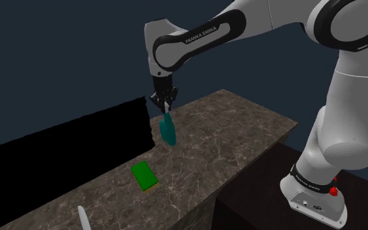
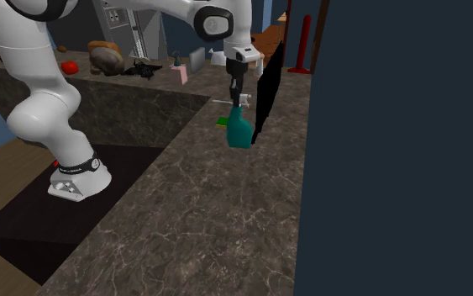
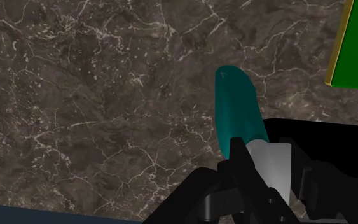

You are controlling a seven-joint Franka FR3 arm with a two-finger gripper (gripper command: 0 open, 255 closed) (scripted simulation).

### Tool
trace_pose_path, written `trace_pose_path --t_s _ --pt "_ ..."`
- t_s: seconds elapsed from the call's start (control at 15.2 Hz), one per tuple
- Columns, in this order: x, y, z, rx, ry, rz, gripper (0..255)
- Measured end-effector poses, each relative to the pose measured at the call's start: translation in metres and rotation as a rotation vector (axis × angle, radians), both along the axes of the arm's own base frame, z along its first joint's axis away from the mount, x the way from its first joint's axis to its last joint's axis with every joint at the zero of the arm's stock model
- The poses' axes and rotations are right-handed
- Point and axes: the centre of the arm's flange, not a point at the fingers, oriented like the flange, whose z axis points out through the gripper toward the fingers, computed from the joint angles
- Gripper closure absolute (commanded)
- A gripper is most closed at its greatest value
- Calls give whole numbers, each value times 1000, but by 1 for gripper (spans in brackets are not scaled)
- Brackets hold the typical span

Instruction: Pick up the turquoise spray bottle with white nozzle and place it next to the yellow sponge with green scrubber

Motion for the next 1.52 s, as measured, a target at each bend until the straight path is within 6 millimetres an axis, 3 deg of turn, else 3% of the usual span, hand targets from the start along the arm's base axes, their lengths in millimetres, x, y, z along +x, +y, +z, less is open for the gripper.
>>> trace_pose_path --t_s 0.2,0.53,0.59,0.99,1.32,1.52 --pt "1 1 -12 0 0 0 255" --pt "0 1 -14 0 -1 0 255" --pt "0 1 -14 0 -1 0 0" --pt "0 1 -14 0 -1 0 0" --pt "0 1 29 0 -2 0 0" --pt "1 1 35 0 -1 0 0"
